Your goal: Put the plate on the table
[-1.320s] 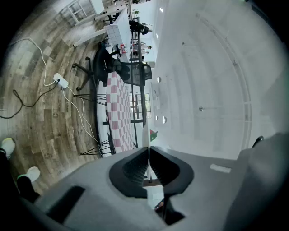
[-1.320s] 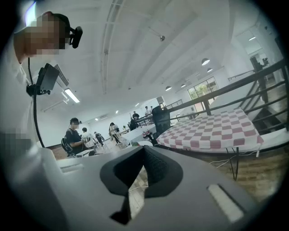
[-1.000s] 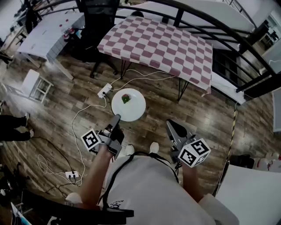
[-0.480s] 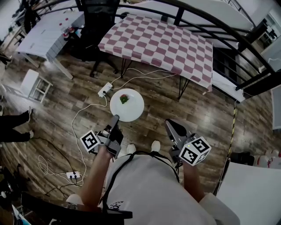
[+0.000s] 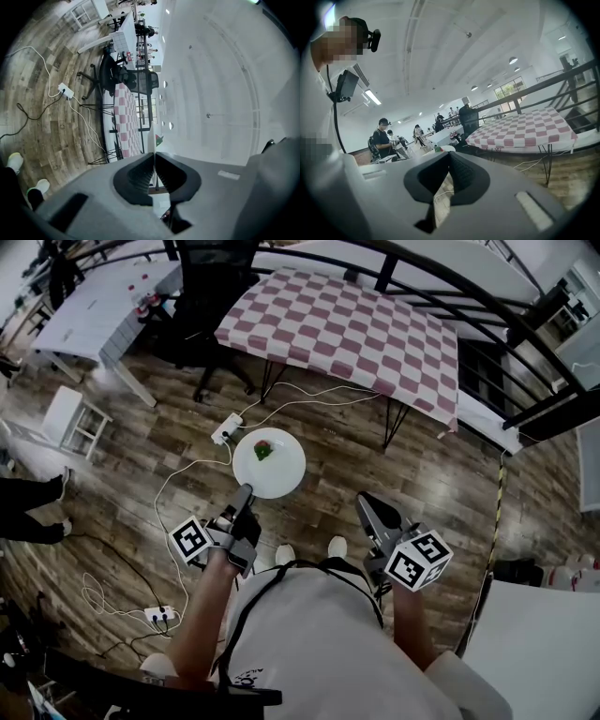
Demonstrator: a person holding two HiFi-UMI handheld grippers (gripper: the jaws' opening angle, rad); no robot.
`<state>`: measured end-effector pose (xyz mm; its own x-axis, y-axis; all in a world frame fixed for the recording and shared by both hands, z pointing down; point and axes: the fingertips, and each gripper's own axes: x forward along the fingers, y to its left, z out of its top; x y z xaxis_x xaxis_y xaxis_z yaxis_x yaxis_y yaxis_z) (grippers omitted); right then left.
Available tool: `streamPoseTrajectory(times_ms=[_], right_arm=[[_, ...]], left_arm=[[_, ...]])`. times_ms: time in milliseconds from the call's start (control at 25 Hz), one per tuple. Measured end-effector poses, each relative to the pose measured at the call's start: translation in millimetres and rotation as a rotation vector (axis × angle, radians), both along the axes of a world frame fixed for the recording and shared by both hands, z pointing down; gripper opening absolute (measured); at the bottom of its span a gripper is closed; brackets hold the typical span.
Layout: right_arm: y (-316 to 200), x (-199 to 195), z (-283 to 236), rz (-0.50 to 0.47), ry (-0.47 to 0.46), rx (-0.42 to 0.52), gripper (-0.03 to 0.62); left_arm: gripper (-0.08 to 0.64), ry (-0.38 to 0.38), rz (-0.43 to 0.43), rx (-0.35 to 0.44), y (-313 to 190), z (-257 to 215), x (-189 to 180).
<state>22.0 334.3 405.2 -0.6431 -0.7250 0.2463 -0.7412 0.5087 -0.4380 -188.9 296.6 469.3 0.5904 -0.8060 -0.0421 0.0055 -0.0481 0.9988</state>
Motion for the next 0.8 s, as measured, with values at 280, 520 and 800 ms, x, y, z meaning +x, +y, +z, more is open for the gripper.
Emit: streamPoseTrajectory(times_ms=[280, 520, 800], right_arm=[[5.4, -15.3, 0.3, 0.005, 0.02, -0.009, 0.009], [8.0, -27.1, -0.4, -0.003, 0.029, -0.007, 0.009], [4.8, -29.8, 7.0, -0.022, 0.031, -0.019, 0.009]], left_arm=[[0.02, -0.001, -0.012, -0.001, 4.6, -0.1, -23.9], [0.02, 0.003, -0.033, -0.003, 11.2, 4.4, -42.1], [0.02, 0.001, -0.052, -0.009, 10.3, 10.8, -46.7]])
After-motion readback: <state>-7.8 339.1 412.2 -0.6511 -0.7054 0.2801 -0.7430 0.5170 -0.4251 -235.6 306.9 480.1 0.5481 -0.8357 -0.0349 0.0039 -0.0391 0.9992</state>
